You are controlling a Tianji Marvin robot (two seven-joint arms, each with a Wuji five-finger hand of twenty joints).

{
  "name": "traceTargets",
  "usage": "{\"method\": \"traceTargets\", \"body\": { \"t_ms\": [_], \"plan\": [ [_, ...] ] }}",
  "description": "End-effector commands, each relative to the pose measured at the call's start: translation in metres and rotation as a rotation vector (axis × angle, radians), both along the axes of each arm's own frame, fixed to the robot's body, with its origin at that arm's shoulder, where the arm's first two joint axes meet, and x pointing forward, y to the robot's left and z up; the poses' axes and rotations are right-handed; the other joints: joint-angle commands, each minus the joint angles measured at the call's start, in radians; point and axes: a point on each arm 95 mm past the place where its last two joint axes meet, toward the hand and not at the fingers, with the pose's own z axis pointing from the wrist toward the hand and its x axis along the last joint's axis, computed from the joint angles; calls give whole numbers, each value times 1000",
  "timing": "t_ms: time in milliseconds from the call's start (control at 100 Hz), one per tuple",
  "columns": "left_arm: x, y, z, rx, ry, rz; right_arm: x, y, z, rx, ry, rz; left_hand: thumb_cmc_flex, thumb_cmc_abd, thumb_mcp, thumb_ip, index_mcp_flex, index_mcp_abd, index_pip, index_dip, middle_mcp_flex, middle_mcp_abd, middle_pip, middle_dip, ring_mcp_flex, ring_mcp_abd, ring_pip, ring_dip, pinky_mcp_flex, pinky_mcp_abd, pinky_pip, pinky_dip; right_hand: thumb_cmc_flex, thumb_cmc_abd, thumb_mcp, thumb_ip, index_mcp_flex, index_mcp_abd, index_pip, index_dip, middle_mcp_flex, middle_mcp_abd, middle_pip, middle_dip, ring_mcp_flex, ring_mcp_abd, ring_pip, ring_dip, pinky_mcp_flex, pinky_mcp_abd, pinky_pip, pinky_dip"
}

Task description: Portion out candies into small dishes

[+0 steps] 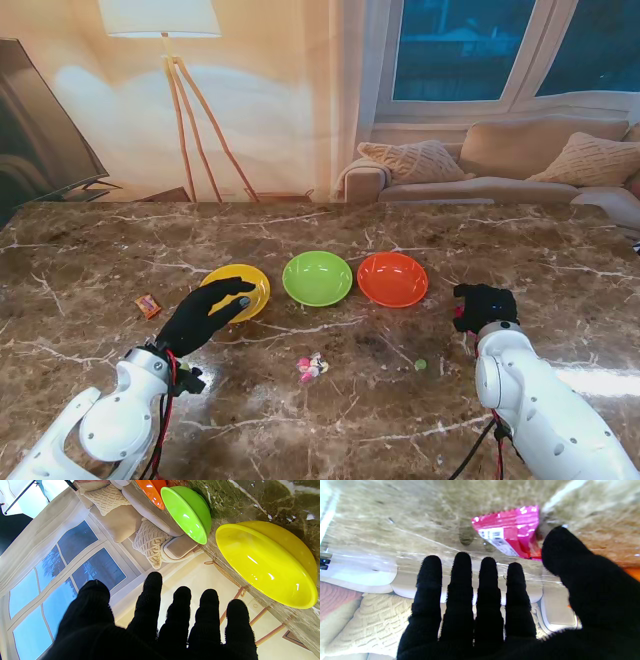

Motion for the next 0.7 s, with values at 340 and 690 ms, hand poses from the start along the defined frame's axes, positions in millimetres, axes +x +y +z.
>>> {"method": "traceTargets", "body": {
  "t_ms": [340,690],
  "plan": [
    [-2,0,-3,0,6,6,-19,-12,-13,-65,31,-121,12,32,3,20,16,-27,18,19,-7,-37,8,-10,17,-20,-4,-10,3,3,4,14,-132,-113,19,-28,46,65,179,142,33,-25,317,292,-3,-26,404,278,22,-10,119,182],
    [-3,0,-3,2,5,9,-24,-3,-31,-41,88,-110,14,32,4,20,20,-27,21,22,-5,-38,8,-10,20,-20,-3,-9,5,13,4,15,143,-232,-8,-168,362,-246,639,250,152,-80,353,508,-8,-61,462,357,13,-12,154,254]
  ]
}}
